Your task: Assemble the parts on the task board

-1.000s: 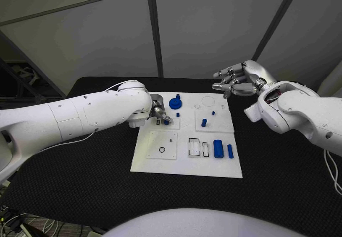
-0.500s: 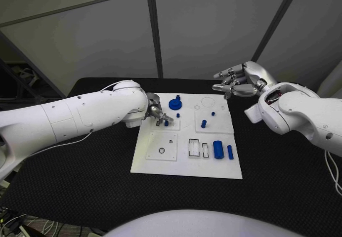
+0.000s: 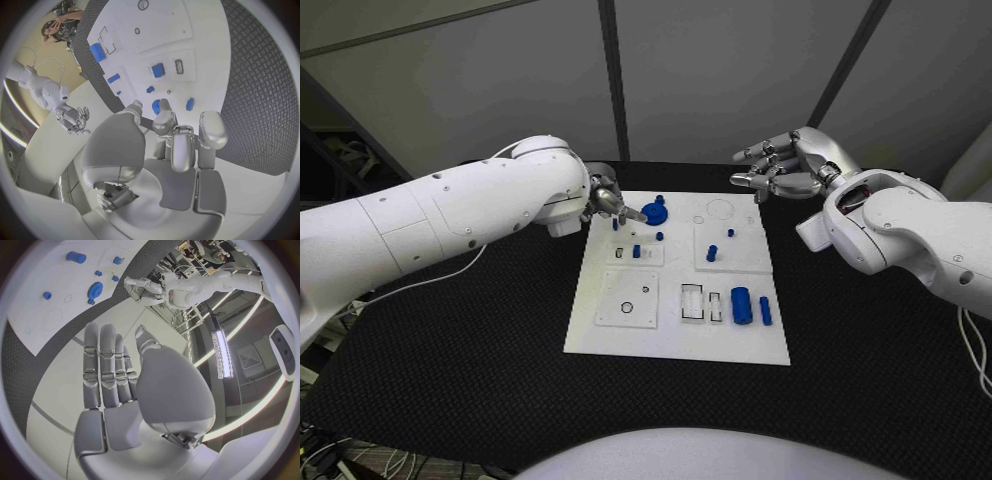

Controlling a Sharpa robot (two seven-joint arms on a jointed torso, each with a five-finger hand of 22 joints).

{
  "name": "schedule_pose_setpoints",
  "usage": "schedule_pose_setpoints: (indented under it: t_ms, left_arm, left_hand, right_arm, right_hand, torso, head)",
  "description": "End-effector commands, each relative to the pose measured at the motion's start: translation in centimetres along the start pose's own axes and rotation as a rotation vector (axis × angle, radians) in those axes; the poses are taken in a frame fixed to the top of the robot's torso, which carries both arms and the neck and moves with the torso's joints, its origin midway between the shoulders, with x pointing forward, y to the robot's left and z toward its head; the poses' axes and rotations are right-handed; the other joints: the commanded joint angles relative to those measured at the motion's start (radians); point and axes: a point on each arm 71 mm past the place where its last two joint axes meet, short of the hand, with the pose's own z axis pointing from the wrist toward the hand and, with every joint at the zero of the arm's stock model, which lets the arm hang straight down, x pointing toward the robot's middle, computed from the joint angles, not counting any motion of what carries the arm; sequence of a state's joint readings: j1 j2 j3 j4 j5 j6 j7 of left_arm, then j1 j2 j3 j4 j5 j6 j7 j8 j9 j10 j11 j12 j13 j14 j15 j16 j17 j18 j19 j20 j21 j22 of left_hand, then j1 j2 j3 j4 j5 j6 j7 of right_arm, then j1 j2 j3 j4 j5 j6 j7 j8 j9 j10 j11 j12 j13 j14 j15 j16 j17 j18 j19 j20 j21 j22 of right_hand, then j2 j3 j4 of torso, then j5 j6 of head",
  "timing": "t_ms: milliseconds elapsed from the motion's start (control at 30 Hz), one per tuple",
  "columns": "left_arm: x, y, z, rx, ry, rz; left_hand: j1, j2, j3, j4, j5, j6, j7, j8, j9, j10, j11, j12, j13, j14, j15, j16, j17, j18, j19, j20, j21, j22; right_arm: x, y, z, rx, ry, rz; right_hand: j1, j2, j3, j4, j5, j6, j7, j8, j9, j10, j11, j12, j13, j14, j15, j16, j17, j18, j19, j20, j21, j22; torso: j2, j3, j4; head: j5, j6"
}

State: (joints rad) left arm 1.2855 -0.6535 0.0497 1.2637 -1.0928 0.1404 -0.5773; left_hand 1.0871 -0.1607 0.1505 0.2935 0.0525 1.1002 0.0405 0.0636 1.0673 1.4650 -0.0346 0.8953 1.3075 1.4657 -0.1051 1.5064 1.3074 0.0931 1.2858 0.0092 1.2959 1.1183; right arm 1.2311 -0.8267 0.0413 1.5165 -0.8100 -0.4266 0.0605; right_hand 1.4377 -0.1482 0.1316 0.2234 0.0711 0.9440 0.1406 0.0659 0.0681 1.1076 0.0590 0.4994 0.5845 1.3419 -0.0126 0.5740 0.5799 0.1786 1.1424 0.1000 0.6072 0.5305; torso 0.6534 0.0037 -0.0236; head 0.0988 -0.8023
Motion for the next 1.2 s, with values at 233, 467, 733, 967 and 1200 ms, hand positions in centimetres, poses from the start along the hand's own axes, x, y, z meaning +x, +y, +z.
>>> schedule_pose_setpoints:
  t_ms: [233, 467, 733, 967, 1200]
  left_arm:
    - [-3.1, 0.7, 1.5, -0.048, 0.011, -0.003]
    - [-3.0, 1.1, 3.1, -0.089, 0.040, 0.019]
    - [-2.5, 1.9, 4.4, -0.137, 0.054, 0.044]
    - [-2.4, 2.6, 4.9, -0.160, 0.060, 0.043]
    - [-2.0, 2.8, 5.1, -0.161, 0.097, 0.057]
  left_hand:
    - [0.051, 0.019, 0.005, -0.004, -0.004, -0.014, 0.007, -0.004, -0.066, 0.031, 0.010, -0.013, 0.000, 0.079, 0.016, -0.009, 0.159, 0.010, -0.008, 0.013, -0.011, -0.007]
    - [0.061, 0.023, 0.005, -0.005, -0.004, -0.009, 0.008, -0.002, -0.080, 0.030, 0.012, -0.019, 0.000, 0.078, 0.016, -0.012, 0.155, 0.011, -0.011, 0.014, -0.016, -0.011]
    - [0.063, 0.027, 0.006, -0.004, -0.004, -0.007, 0.009, -0.002, -0.087, 0.030, 0.013, -0.017, 0.001, 0.078, 0.016, -0.011, 0.156, 0.012, -0.012, 0.015, -0.017, -0.012]
    - [0.063, 0.029, 0.006, -0.004, -0.004, -0.006, 0.009, -0.002, -0.089, 0.030, 0.013, -0.016, 0.002, 0.078, 0.016, -0.011, 0.157, 0.012, -0.011, 0.015, -0.017, -0.012]
    - [0.064, 0.036, 0.005, -0.004, -0.004, 0.004, 0.008, 0.001, -0.097, 0.030, 0.012, -0.017, 0.003, 0.079, 0.016, -0.010, 0.157, 0.012, -0.011, 0.015, -0.017, -0.011]
  right_arm:
    - [0.1, 0.2, 0.1, -0.011, 0.003, -0.001]
    - [0.2, 0.3, 0.2, -0.013, 0.007, 0.001]
    - [0.4, 0.4, 0.3, -0.015, 0.011, 0.002]
    - [0.4, 0.4, 0.3, -0.015, 0.011, 0.002]
    - [0.5, 0.4, 0.3, -0.015, 0.012, 0.002]
  right_hand:
    - [-0.014, -0.001, -0.001, 0.008, 0.003, 0.003, 0.001, -0.002, -0.001, 0.006, 0.003, 0.004, -0.001, 0.006, 0.002, -0.005, 0.001, 0.004, 0.007, -0.002, -0.004, -0.001]
    - [-0.014, -0.001, -0.001, 0.007, 0.003, 0.003, 0.001, -0.002, -0.001, 0.006, 0.003, 0.004, -0.001, 0.007, 0.002, -0.006, 0.001, 0.004, 0.007, -0.001, -0.004, -0.001]
    - [-0.013, -0.001, 0.000, 0.007, 0.004, 0.002, 0.001, -0.002, -0.001, 0.006, 0.003, 0.004, -0.002, 0.007, 0.002, -0.006, 0.002, 0.004, 0.008, -0.001, -0.005, -0.002]
    - [-0.013, -0.001, 0.000, 0.007, 0.004, 0.002, 0.001, -0.002, -0.001, 0.006, 0.003, 0.004, -0.002, 0.007, 0.002, -0.006, 0.002, 0.004, 0.008, -0.001, -0.005, -0.002]
    - [-0.013, -0.001, 0.000, 0.007, 0.004, 0.002, 0.001, -0.002, -0.001, 0.006, 0.003, 0.004, -0.002, 0.007, 0.002, -0.006, 0.002, 0.004, 0.008, -0.001, -0.005, -0.002]
  torso:
    - [0.002, 0.0000, -0.0036]
    - [0.004, -0.0005, -0.0034]
    - [0.003, -0.0003, -0.0045]
    - [0.002, -0.0001, -0.0041]
    - [0.002, 0.0008, -0.0031]
  head:
    - [0.006, 0.012]
    - [0.008, 0.015]
    - [0.013, 0.010]
    - [0.016, 0.008]
    - [0.009, 0.002]
